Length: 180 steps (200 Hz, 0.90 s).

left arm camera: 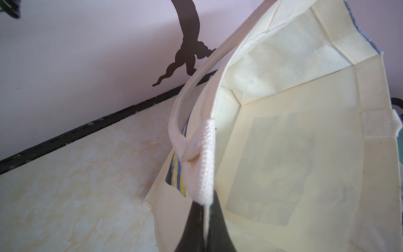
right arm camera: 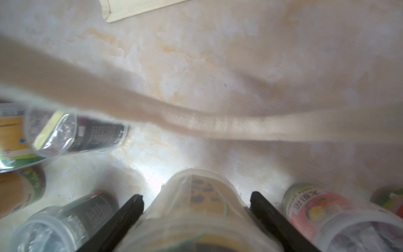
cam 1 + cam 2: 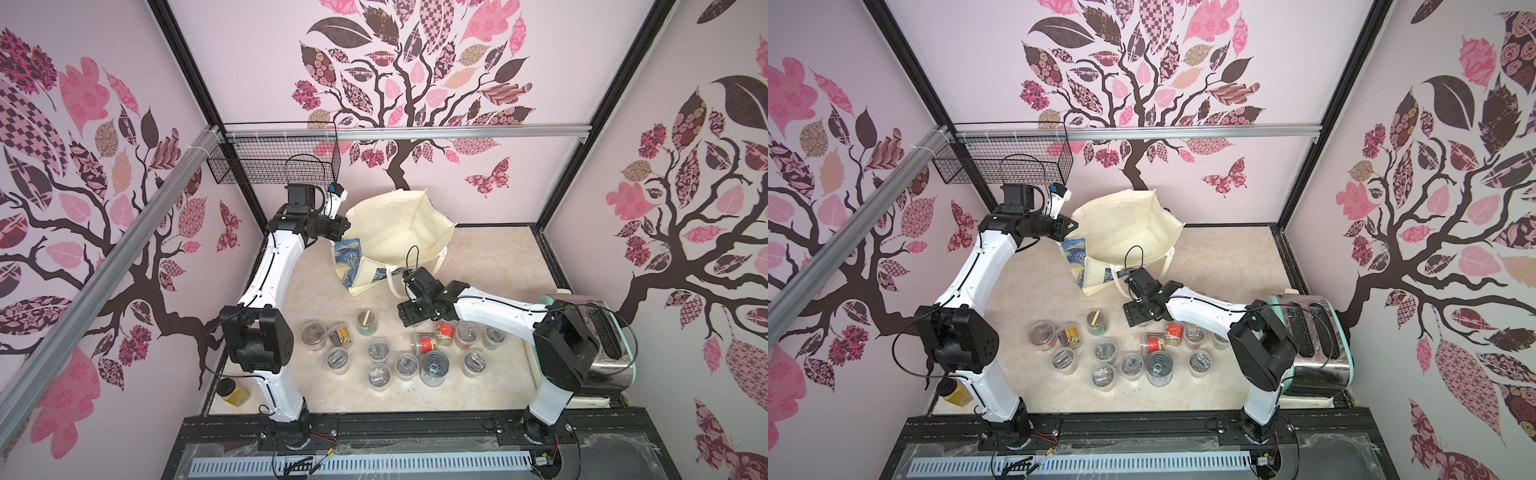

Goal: Take out the seed jars from the canvas bag
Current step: Place the seed jar at the center of the board.

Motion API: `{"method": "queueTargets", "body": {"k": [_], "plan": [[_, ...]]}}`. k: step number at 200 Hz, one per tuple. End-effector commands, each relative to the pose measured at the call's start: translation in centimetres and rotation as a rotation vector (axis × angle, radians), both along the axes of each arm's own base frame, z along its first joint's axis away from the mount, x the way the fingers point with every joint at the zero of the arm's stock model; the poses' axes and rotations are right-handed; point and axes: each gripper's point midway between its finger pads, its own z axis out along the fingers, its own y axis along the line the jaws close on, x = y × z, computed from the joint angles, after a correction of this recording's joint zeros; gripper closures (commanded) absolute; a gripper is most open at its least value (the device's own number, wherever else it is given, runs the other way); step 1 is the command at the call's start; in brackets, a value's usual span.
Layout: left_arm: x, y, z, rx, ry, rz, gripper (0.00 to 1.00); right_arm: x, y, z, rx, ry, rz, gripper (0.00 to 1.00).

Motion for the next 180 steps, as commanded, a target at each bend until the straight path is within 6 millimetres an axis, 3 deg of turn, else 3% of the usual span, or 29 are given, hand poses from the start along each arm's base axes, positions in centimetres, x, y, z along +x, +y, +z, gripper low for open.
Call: {"method": "queueTargets", "body": {"k": [1,32,73,100,127,146,180], "plan": [[-0.7,-0.5,2.5,-0.024,-0.070,-0.033,1.00,0.4,-1.0,-2.2,-0.073,0.005,-0.023,0.19],[-0.9,-0.8,2.7,-0.035,-0.069,-0.057,1.00,-0.1,-1.9,-3.9,-0.111,0.021,-0.029,0.16],[-1.5,-1.5,2.6,-0.060,-0.056,-0.094,1.00,0.0,-1.4,-1.8,-0.071,0.002,-0.022,0.10],[-2.0,-1.7,2.4,-0.057,-0.057,-0.120,1.00,0.4,-1.1,1.6,-0.017,-0.050,-0.030,0.08],[-3.0,-2.2,2.3,-0.041,-0.059,-0.169,1.00,0.2,-1.1,6.4,0.058,-0.126,-0.020,0.08],[-3.7,-2.4,2.1,-0.037,-0.058,-0.198,1.00,-0.7,-1.1,9.4,0.129,-0.155,0.001,0.08],[-5.7,-3.9,1.4,-0.006,-0.053,-0.296,1.00,-3.2,0.9,15.0,0.310,-0.125,0.089,0.05]]}}
